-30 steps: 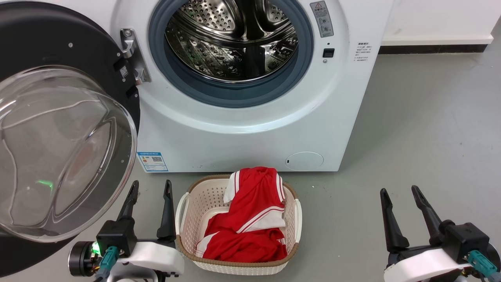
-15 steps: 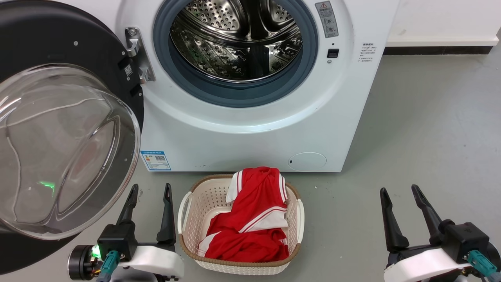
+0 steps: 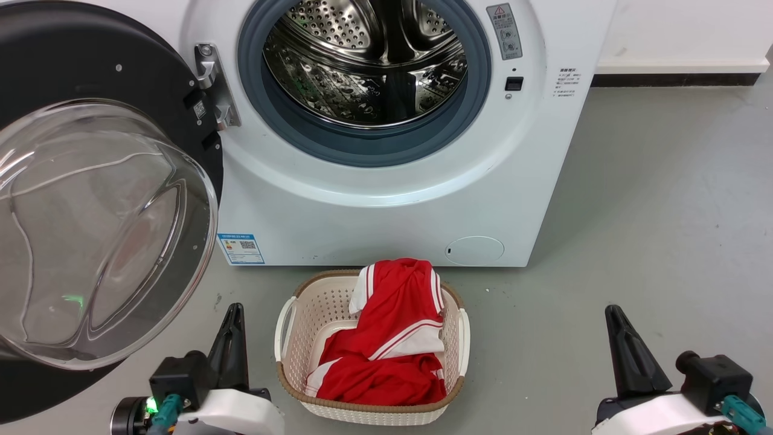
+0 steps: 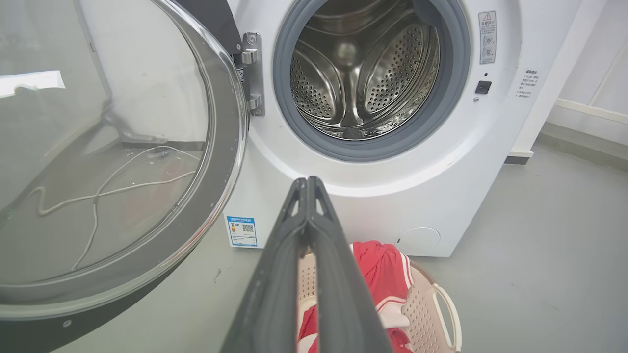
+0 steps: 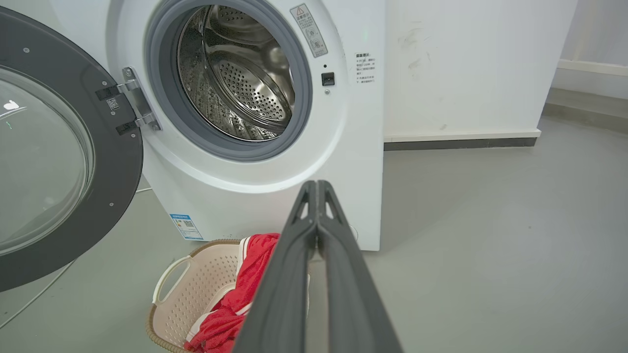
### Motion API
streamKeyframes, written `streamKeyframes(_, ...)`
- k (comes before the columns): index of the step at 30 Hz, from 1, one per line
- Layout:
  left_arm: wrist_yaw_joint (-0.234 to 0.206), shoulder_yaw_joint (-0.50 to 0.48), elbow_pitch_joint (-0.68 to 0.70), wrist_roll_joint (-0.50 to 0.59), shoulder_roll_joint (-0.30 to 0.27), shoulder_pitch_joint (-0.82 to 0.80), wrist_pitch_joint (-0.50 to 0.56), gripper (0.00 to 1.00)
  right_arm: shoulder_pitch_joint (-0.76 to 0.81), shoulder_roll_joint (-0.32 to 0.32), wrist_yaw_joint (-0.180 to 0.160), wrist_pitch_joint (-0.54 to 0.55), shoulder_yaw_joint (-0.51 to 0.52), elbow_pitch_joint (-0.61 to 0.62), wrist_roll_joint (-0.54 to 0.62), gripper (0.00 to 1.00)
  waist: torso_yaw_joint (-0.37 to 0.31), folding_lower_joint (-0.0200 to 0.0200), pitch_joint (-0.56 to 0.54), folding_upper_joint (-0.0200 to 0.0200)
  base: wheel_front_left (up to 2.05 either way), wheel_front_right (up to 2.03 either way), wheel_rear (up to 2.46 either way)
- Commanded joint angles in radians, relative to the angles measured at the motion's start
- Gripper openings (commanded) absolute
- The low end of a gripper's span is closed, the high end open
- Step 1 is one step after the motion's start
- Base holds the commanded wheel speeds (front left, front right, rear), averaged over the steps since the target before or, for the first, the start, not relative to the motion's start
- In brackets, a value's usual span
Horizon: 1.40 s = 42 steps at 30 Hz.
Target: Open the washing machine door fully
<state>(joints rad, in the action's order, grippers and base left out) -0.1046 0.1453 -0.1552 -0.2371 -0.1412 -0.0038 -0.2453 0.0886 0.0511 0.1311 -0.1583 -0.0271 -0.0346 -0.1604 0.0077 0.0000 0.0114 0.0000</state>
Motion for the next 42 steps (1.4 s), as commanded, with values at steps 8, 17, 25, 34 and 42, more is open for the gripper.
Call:
streamKeyframes(8, 0.03, -0.038, 0.003, -0.168, 0.01, -0.03, 0.043, 0.0, -0.039, 0.015, 0.0, 0.02, 0.003, -0.012, -0.196, 0.0, -0.001, 0.0, -0.001, 0.0, 0.0, 0.0, 0.0)
streamKeyframes(17, 0.056, -0.066, -0.008, -0.322, 0.02, -0.04, 0.082, 0.0, -0.062, 0.023, 0.0, 0.041, 0.006, -0.038, -0.367, 0.0, -0.001, 0.0, -0.001, 0.0, 0.0, 0.0, 0.0)
streamKeyframes(25, 0.078, -0.089, -0.016, -0.446, 0.028, -0.049, 0.114, 0.0, -0.078, 0.029, 0.0, 0.06, 0.011, -0.057, -0.504, 0.0, -0.002, 0.0, -0.002, 0.0, 0.0, 0.0, 0.0)
streamKeyframes(34, 0.099, -0.112, -0.026, -0.572, 0.037, -0.059, 0.148, 0.0, -0.095, 0.033, 0.0, 0.08, 0.019, -0.077, -0.642, 0.0, -0.002, 0.0, -0.002, 0.0, 0.0, 0.0, 0.0)
streamKeyframes(42, 0.117, -0.132, -0.034, -0.675, 0.044, -0.065, 0.175, 0.0, -0.109, 0.035, 0.0, 0.098, 0.026, -0.093, -0.753, 0.0, -0.003, 0.0, -0.003, 0.0, 0.0, 0.0, 0.0)
